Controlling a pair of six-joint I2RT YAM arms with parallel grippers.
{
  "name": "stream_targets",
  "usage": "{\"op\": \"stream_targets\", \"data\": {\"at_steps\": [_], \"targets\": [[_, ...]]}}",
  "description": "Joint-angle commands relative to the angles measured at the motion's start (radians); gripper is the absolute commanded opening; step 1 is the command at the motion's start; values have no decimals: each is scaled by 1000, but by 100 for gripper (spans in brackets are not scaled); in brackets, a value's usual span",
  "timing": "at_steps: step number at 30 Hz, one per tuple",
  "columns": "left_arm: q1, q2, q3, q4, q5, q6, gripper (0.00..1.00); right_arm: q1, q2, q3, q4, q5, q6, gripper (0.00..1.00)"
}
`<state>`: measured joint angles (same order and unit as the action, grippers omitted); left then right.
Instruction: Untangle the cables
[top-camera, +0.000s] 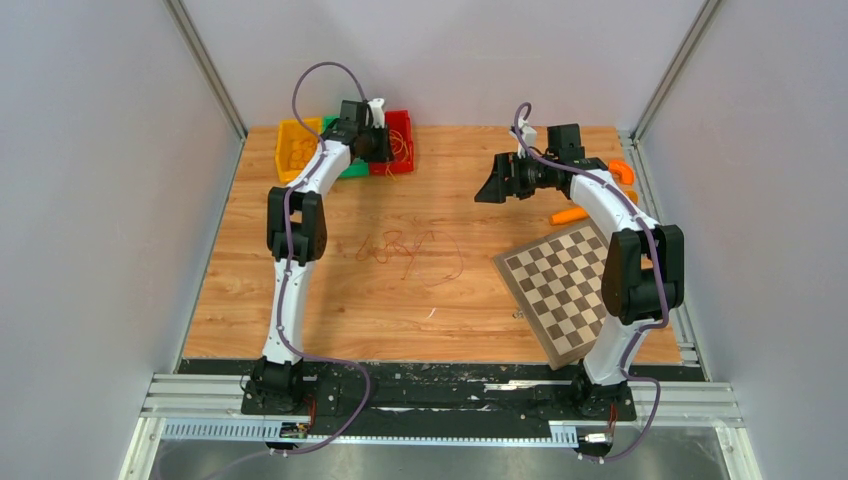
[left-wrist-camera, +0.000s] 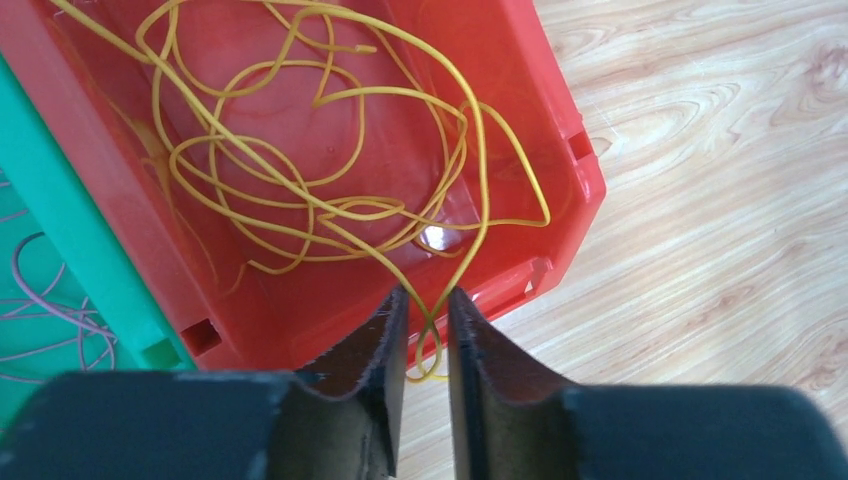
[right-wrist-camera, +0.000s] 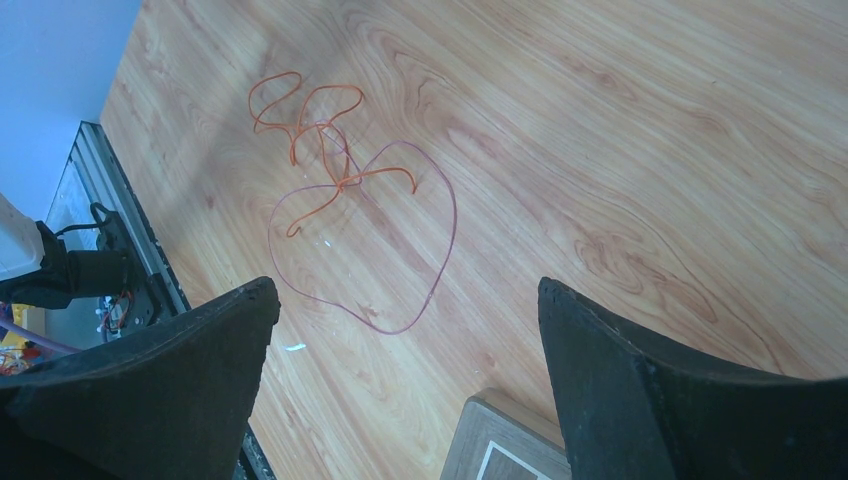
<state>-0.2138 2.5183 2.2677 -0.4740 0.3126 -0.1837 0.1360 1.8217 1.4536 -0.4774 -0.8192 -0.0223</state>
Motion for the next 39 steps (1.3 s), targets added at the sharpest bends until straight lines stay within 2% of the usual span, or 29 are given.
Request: {"op": "stream_targets", "data": {"at_steps": [1,8,14,23,25,27,29,30,35,38,39], "targets": [[-6,-37,36,59,22,-26,21,-3,-12,43,-5,1,-21,100],[-5,-80,54,216,18,-23,3,-3,-1,46,-6,-4,-15,100],[-2,-28,107,244,-28,43,1,-3,-4,41,-7,-3,-17,100],[17,27,102,323,-22,43,2,-3,0,30,-13,-10,-21,100],[20,31,97,312,-14,40,10,-3,5,38,-15,-12,-23,100],[20,11,69,307,2,37,43,-3,10,47,-17,-16,-27,100],[19,-40,11,317,24,44,58,-4,15,55,-20,-22,-35,100],[18,-79,-24,318,30,51,63,-3,18,60,-22,-23,-38,100],[10,-238,-88,231,62,120,97,3,18,79,-23,-32,-53,100],[11,-379,-145,138,91,167,100,11,13,80,-25,-24,-88,100],[16,-415,-206,121,124,208,100,16,11,77,-27,-22,-101,100]]}}
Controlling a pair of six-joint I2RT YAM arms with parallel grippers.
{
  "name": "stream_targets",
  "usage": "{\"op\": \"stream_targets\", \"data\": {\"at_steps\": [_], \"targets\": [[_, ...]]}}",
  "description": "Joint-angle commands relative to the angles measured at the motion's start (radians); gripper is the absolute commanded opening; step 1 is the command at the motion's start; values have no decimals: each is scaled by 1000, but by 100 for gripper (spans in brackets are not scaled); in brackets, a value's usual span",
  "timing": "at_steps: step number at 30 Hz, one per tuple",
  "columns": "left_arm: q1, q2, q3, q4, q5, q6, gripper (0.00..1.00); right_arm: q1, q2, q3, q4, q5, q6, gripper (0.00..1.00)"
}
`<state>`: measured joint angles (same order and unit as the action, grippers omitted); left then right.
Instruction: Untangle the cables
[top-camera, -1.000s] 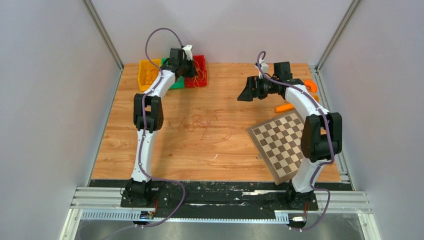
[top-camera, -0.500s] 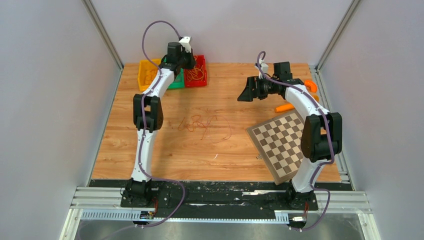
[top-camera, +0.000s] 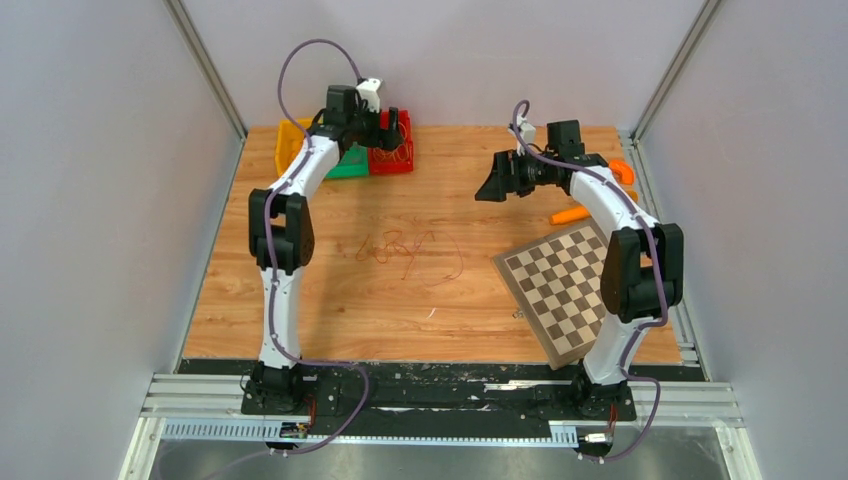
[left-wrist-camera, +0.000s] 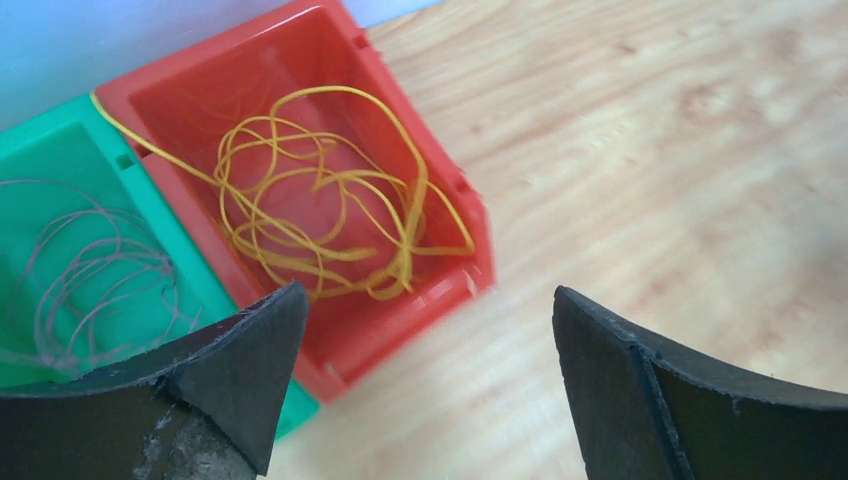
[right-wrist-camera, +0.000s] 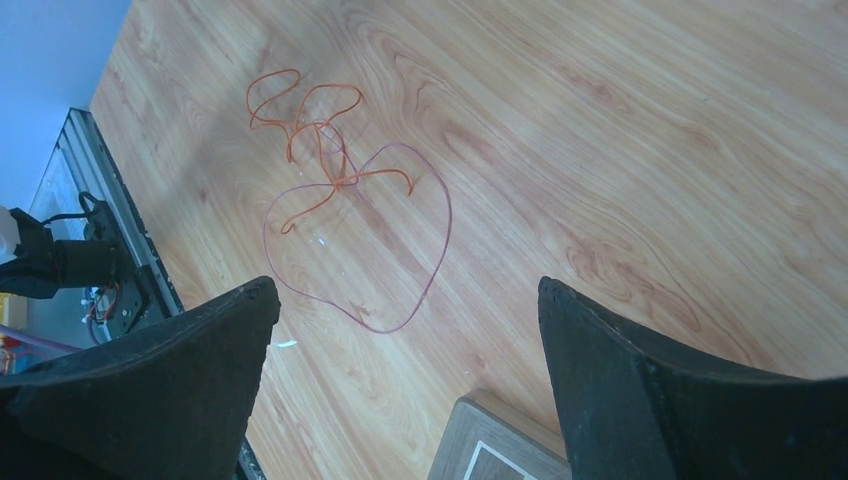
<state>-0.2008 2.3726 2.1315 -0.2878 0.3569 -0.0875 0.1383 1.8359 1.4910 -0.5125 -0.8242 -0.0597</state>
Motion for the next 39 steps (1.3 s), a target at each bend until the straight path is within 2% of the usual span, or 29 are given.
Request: {"op": "stream_targets", "data": {"at_steps": [1,4,6,7,9,12,16,19,22,28,33,39], "targets": [[7,-340,-107,-90,103,152,100,17,-9,31,5,-14,-80,100],[49,-534,-347,-136,292,231,100,44,-13,16,-43,-6,-145,100],[66,-613,-456,-257,376,347,100,71,-13,2,-79,5,-184,100],[68,-634,-487,-339,383,412,100,88,-14,-9,-86,12,-197,100],[70,-685,-583,-413,370,434,100,123,-12,-36,-91,37,-212,100],[71,-767,-773,-369,336,318,100,180,9,-57,-89,79,-222,98],[69,-807,-951,-198,272,96,100,246,60,-61,-90,177,-224,95],[67,-780,-991,-152,235,9,100,272,93,-64,-90,224,-223,92],[47,-749,-1042,-87,205,-18,98,286,118,-63,-90,249,-214,90],[-16,-670,-1053,-10,133,-25,88,286,122,-94,-90,266,-222,90],[-42,-578,-984,-41,94,15,81,284,103,-134,-97,233,-234,90],[-83,-546,-970,-80,46,49,66,274,98,-156,-103,257,-239,89]]}}
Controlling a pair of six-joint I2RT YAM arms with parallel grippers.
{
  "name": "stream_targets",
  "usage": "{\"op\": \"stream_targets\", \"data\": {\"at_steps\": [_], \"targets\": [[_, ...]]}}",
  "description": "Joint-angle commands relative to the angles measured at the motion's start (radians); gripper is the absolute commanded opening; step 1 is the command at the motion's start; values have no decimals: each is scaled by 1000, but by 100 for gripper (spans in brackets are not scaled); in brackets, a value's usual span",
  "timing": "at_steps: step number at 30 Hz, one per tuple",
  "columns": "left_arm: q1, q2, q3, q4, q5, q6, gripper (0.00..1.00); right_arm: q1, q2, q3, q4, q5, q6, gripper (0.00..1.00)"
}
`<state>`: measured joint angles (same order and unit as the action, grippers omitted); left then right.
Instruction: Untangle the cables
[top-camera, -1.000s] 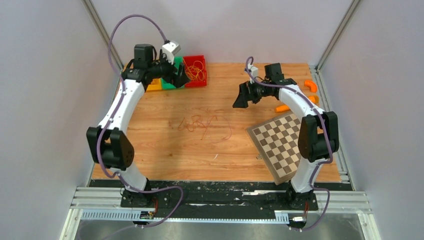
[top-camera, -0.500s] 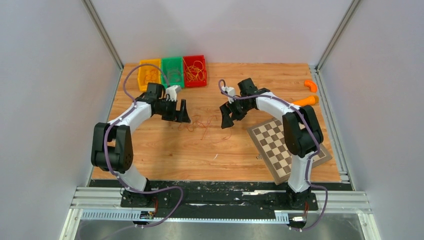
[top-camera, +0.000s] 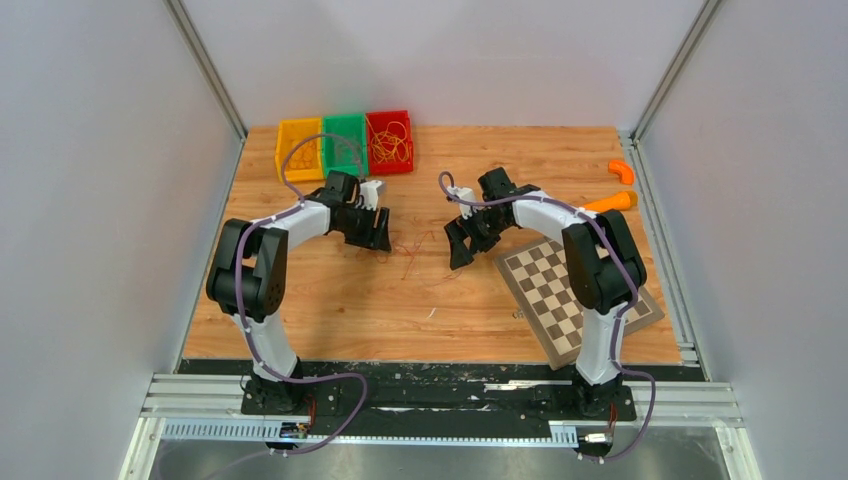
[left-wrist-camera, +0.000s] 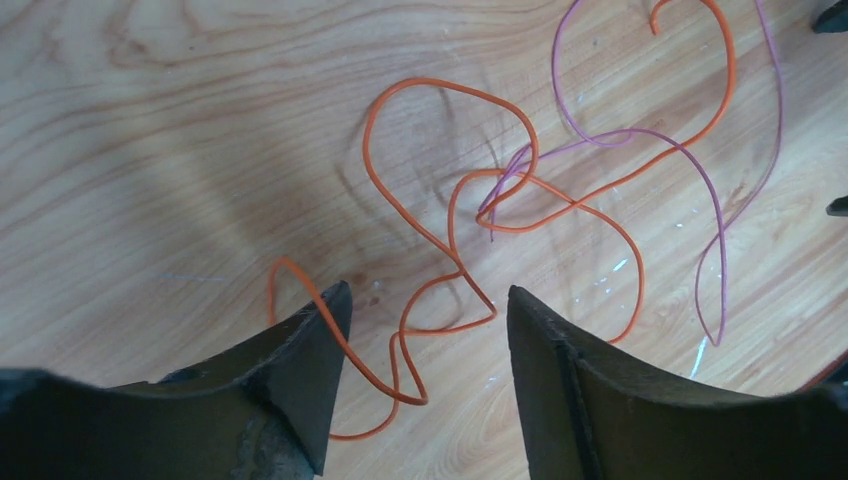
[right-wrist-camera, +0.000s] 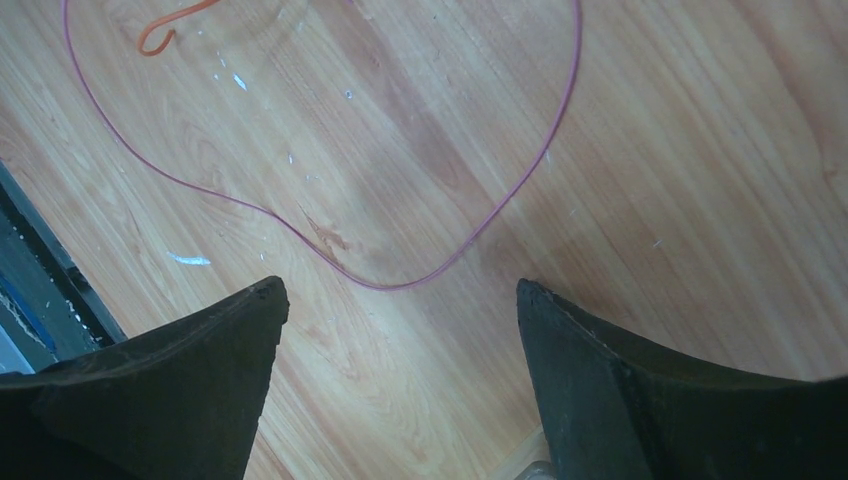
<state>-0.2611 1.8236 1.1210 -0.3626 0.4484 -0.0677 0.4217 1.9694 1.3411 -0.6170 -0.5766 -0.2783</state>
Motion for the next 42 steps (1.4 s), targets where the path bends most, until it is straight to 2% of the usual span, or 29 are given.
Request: {"op": "stream_targets", "data": {"at_steps": [1,4,9,14,17,18,24,26,31,33,38,42], "targets": [[-27,7,44,-15,-74,27,60,-11,-34,-5,2,23,-19,88],[-52,38,78,-42,-131,24,55,-11,-24,-4,2,52,-8,87],[-82,63,97,-84,-210,21,64,-11,-8,-7,2,112,31,83],[-106,75,108,-90,-271,13,62,-5,13,-11,18,164,63,74],[-120,84,118,-117,-307,17,50,-3,45,6,19,246,83,66],[-120,82,118,-135,-312,21,42,-3,51,9,18,270,86,64],[-89,-31,97,-199,-346,79,8,35,67,-23,31,421,48,53],[-66,-87,104,-223,-322,110,1,66,82,-38,36,486,7,51],[-25,-205,166,-298,-278,199,0,112,116,-60,43,610,-36,48],[-23,-229,180,-310,-269,218,0,104,96,-52,33,550,-15,53],[-21,-221,186,-331,-194,206,0,51,30,37,-30,170,82,71],[-20,-269,194,-326,-90,180,0,31,-65,43,49,-84,106,84]]}}
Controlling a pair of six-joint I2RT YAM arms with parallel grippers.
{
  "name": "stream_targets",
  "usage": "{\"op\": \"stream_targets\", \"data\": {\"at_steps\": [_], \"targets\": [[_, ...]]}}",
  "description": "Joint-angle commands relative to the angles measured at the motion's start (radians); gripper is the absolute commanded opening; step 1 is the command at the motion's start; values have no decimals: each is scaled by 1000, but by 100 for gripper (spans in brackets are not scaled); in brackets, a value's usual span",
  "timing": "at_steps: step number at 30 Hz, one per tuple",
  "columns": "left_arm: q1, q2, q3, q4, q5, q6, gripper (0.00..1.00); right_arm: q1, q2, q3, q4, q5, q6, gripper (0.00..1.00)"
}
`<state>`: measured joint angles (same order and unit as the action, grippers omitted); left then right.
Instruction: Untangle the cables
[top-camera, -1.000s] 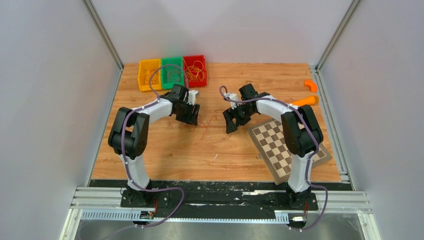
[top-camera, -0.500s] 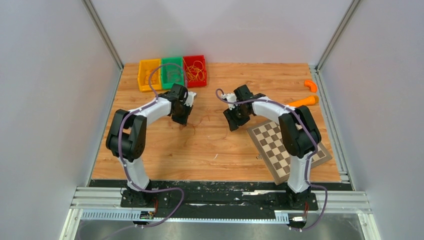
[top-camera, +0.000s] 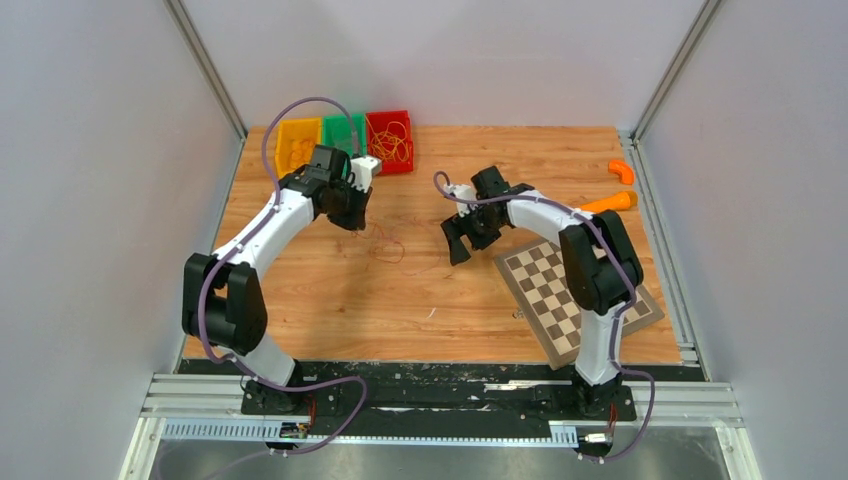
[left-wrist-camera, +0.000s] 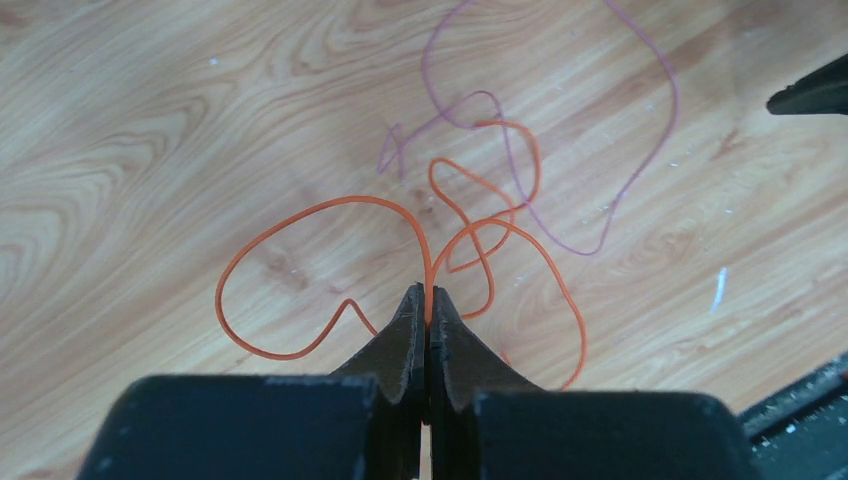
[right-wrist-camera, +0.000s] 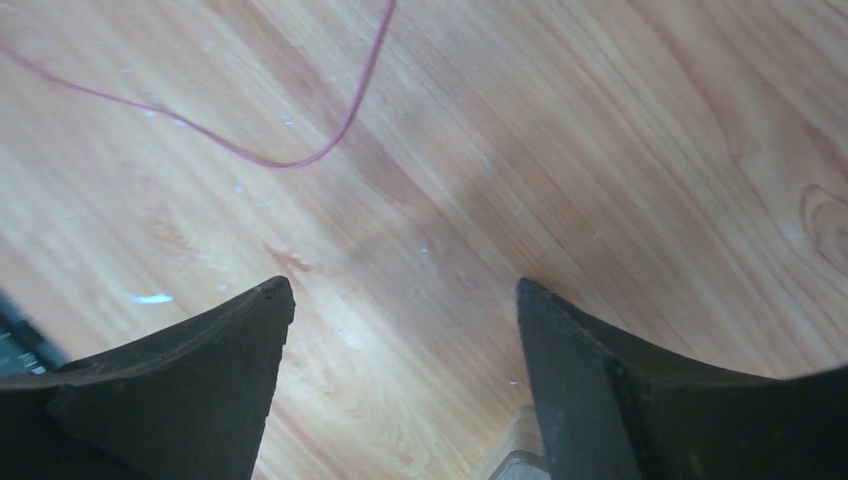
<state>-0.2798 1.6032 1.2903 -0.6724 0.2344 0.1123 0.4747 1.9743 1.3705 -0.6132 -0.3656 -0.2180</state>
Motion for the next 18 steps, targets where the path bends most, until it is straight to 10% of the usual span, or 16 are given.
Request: {"op": "stream_targets", "data": {"at_steps": [1,18], "targets": [[-2,-59,27,-9,139,-7,0,-23,-103,3,75,-348,49,87],[23,-123,722,-281,175,140,0,-10,-110,-42,234,-361,-10,92]]}}
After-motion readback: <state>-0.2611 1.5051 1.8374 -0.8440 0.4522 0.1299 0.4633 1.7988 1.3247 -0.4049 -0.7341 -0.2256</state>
